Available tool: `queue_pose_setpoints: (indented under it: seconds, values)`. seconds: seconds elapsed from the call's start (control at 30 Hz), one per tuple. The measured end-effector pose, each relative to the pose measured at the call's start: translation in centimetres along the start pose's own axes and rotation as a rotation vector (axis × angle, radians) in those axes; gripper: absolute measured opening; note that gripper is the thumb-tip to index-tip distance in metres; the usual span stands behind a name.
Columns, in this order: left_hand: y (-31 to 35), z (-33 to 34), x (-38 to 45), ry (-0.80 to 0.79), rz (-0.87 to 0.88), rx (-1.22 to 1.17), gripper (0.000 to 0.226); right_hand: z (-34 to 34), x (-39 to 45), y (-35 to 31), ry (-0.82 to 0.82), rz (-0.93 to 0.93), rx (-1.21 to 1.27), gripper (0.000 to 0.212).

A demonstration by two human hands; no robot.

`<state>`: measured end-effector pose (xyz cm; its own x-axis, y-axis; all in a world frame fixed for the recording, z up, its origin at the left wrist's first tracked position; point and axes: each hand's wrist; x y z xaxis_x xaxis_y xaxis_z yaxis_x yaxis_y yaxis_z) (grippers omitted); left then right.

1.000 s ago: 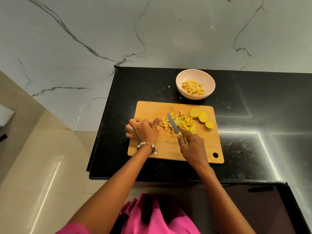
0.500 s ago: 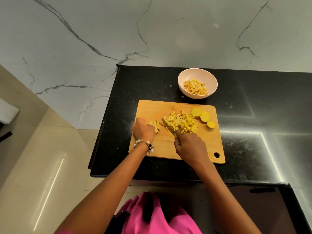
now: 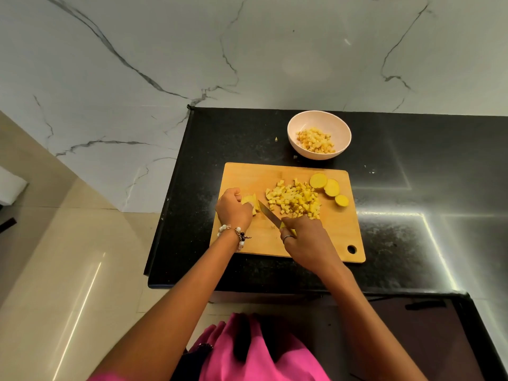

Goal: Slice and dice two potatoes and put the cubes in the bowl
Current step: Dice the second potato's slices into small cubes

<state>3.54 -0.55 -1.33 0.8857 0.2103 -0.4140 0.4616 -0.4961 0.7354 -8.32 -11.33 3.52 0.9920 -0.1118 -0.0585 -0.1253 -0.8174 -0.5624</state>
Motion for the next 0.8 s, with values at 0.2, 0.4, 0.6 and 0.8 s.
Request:
queue_pose_setpoints:
  seconds: [0.2, 0.4, 0.6, 0.8]
  values:
    - [-0.4, 1.2, 0.4, -0.001, 0.103, 0.059, 0.063, -0.2, -0.2, 0.2, 0.087, 0.061, -0.035, 0.031]
    - [-0.1, 2.4, 0.6, 0.081, 0.153, 0.269, 0.063, -0.4, -0.8, 0.3, 0.148, 0.063, -0.009, 0.031]
    - [-0.4, 1.6, 2.5, -0.036, 0.378, 0.380, 0.070, -0.4, -0.8, 0.6, 0.191, -0.006, 0.024, 0.034]
    - [-0.2, -1.4, 4.5, -0.335, 0.618, 0.474, 0.077, 1.2, 0.0, 1.2, 0.058, -0.007, -0.178, 0.041]
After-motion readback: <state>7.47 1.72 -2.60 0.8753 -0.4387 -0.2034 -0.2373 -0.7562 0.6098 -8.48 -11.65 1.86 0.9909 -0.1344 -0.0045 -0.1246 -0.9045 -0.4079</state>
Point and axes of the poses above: each hand's wrist, its own x-axis towards the middle knuckle, its own z-axis out of the palm, y = z × x, and after that the axes turned 11 degrees about -z, right-handed
